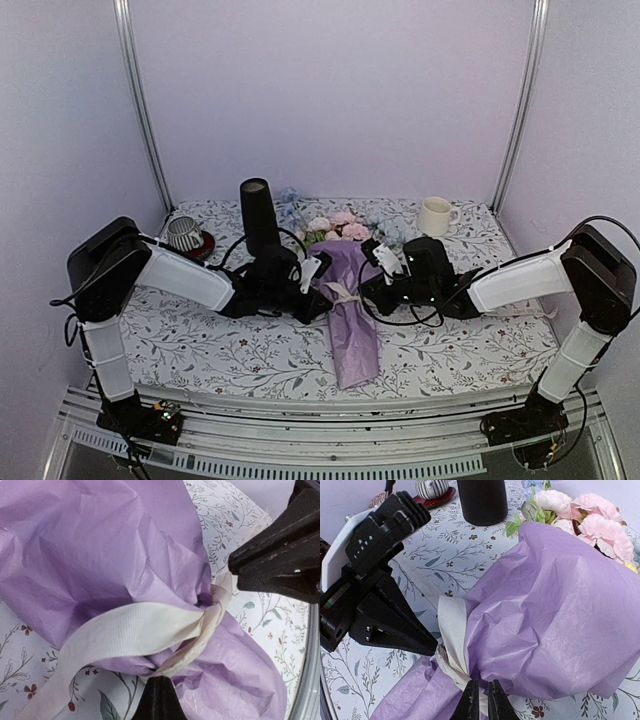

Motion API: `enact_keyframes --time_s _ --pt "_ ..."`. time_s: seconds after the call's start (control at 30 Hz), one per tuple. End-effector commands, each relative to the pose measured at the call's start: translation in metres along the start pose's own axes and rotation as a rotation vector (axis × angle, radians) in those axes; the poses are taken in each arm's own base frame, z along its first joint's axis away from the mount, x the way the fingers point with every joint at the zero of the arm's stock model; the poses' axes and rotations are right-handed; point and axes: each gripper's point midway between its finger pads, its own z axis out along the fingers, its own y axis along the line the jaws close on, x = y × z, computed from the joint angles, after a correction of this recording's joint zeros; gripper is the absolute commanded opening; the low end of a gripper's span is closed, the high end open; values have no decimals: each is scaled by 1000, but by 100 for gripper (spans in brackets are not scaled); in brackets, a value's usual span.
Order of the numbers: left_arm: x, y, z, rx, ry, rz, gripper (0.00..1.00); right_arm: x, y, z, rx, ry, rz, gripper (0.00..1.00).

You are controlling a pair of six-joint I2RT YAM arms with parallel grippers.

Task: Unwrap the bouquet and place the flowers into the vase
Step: Untie the half-tied ribbon from the folded wrapping paper.

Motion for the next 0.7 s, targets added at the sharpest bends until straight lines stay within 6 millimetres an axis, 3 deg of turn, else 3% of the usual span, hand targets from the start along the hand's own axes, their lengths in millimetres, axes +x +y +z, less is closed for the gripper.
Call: enact_keyframes --time_s 0.0,0.1,0.27,0.57,0.67 --pt "-4 6 -8 -16 -13 -8 0 -8 -6 -5 42 -37 12 10" --pt "-9 1 -11 8 -31 4 8 -8 7 -4 -36 -35 -12 26" --pt "-15 -10 -13 67 -65 28 27 -3 16 3 -92 -8 -25 28" --pt "-17 -10 5 81 -46 27 33 10 10 18 -68 65 -9 27" --pt "-18 -5 10 54 -32 18 28 11 10 20 -69 72 -5 22"
